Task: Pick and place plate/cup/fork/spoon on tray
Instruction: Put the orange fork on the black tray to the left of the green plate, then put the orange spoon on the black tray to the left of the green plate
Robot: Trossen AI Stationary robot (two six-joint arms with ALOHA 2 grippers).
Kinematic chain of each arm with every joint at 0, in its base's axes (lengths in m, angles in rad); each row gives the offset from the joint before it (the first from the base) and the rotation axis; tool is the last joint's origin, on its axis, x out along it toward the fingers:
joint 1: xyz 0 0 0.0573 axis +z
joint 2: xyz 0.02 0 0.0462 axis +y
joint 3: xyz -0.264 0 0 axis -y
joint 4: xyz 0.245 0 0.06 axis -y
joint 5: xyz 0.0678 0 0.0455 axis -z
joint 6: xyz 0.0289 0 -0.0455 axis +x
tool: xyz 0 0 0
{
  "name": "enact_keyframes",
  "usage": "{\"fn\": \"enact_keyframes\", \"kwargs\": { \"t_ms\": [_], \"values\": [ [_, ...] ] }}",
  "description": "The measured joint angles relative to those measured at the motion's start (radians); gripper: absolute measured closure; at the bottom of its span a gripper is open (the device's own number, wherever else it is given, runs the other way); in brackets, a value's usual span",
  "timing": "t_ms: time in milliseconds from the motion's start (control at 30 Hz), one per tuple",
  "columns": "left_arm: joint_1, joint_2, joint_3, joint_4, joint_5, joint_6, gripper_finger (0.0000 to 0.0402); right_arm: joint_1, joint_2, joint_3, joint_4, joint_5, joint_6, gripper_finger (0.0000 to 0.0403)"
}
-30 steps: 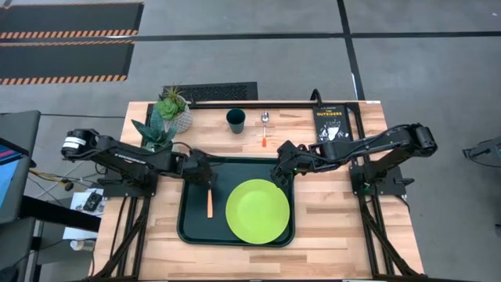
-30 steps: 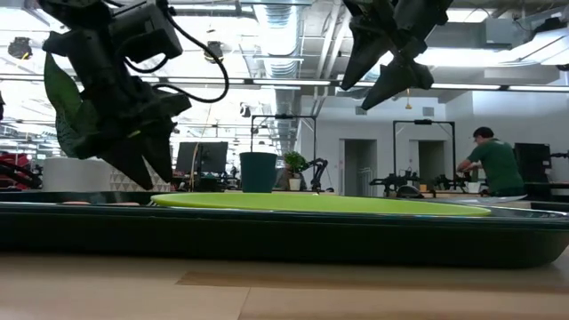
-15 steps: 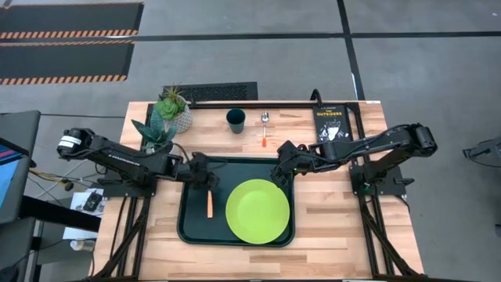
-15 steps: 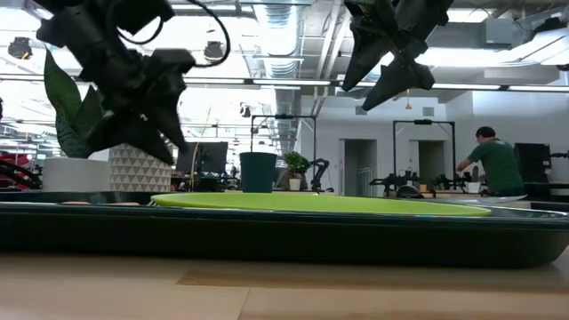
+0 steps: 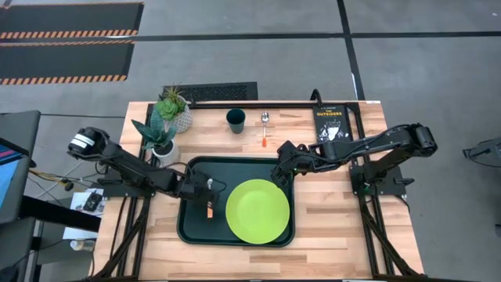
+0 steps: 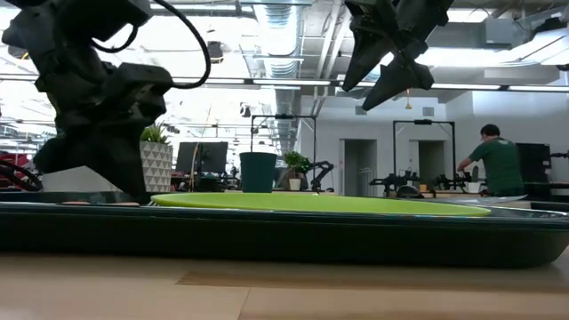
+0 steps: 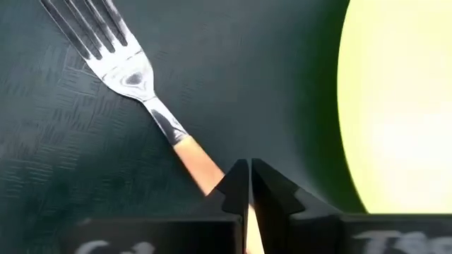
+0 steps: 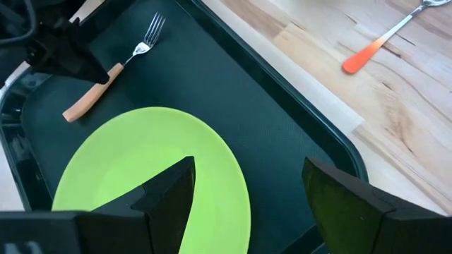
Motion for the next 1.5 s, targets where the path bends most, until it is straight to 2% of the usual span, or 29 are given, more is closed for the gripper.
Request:
{"fn": "enact_keyframes", "kwargs": {
  "t_ms": [467,767,1000,1167,1400,1500],
  "values": [
    [-0.020,0.001,0.000,-0.045,-0.002,-0.147,0.0400,0.000,0.000,0.000,0.000,0.000,-0.025,0.0117],
    [-0.020,0.000,0.000,-0.077,0.001,-0.178,0.0401,0.000,0.000,0.000,0.000,0.000,-0.034,0.0117],
    [-0.020,0.000,0.054,-0.198,0.003,-0.180,0.0401,0.000,0.000,0.000,0.000,0.000,-0.050,0.0117],
    [-0.020,0.000,0.066,-0.219,-0.010,-0.181,0.0401,0.000,0.000,0.000,0.000,0.002,-0.049,0.0117],
    [-0.019,-0.005,0.066,-0.177,-0.011,-0.174,0.0401,-0.051,0.000,0.000,-0.050,0.002,0.113,0.0117],
    [-0.003,-0.024,0.067,-0.157,-0.012,-0.141,0.0387,-0.100,0.000,0.000,-0.087,0.001,0.158,0.0117]
  ]
}}
